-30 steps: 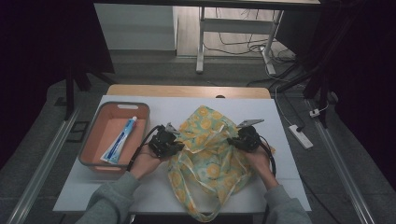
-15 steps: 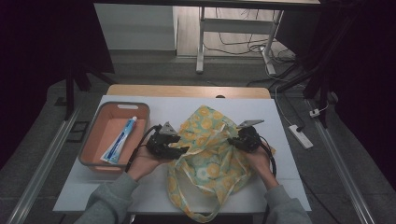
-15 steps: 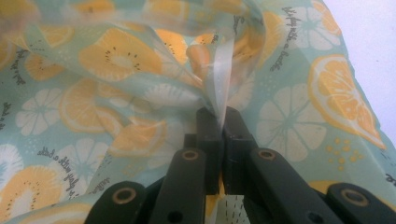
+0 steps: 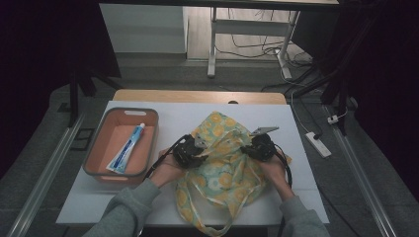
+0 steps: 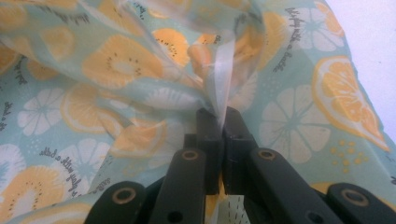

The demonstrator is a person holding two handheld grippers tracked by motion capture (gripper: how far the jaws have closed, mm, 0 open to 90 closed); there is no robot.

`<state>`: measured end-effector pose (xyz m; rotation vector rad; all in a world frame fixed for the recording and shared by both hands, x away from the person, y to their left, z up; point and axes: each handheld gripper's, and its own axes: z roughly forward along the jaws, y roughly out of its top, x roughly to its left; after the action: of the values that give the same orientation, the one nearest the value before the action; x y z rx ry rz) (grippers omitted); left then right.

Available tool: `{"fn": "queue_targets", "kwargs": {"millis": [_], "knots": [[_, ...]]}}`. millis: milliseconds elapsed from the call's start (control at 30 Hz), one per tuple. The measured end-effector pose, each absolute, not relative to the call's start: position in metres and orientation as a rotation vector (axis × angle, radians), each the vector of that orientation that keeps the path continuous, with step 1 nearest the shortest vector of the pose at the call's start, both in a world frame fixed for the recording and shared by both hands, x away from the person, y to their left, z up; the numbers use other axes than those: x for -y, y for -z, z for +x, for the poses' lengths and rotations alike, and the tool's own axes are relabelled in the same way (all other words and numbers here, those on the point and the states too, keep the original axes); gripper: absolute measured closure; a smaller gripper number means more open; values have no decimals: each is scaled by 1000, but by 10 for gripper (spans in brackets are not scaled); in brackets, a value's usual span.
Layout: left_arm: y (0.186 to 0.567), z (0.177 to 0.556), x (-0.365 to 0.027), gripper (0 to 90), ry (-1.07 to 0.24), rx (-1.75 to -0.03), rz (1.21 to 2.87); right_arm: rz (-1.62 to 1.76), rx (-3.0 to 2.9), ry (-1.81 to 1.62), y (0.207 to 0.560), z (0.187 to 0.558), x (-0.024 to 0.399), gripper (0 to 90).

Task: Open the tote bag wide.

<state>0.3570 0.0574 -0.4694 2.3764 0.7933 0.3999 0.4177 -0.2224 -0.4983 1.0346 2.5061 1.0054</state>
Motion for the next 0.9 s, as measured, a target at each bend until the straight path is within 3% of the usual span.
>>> {"fn": "queue_targets", "kwargs": {"millis": [100, 267, 733, 833, 900], "knots": [[456, 363, -74, 867, -419, -841, 2318, 1029, -2503, -1031, 495, 417, 225, 875], [452, 380, -90, 868, -438, -925, 2255, 962, -2495, -1095, 482, 409, 224, 875], [484, 406, -82, 814, -383, -1007, 2362, 944, -2545, -1066, 490, 409, 219, 875], [478, 404, -86, 720, -340, -1006, 2324, 946, -2537, -1075, 488, 409, 220, 875], [471, 400, -90, 586, -333, -999, 2291, 947, -2533, -1078, 487, 409, 221, 875]]}}
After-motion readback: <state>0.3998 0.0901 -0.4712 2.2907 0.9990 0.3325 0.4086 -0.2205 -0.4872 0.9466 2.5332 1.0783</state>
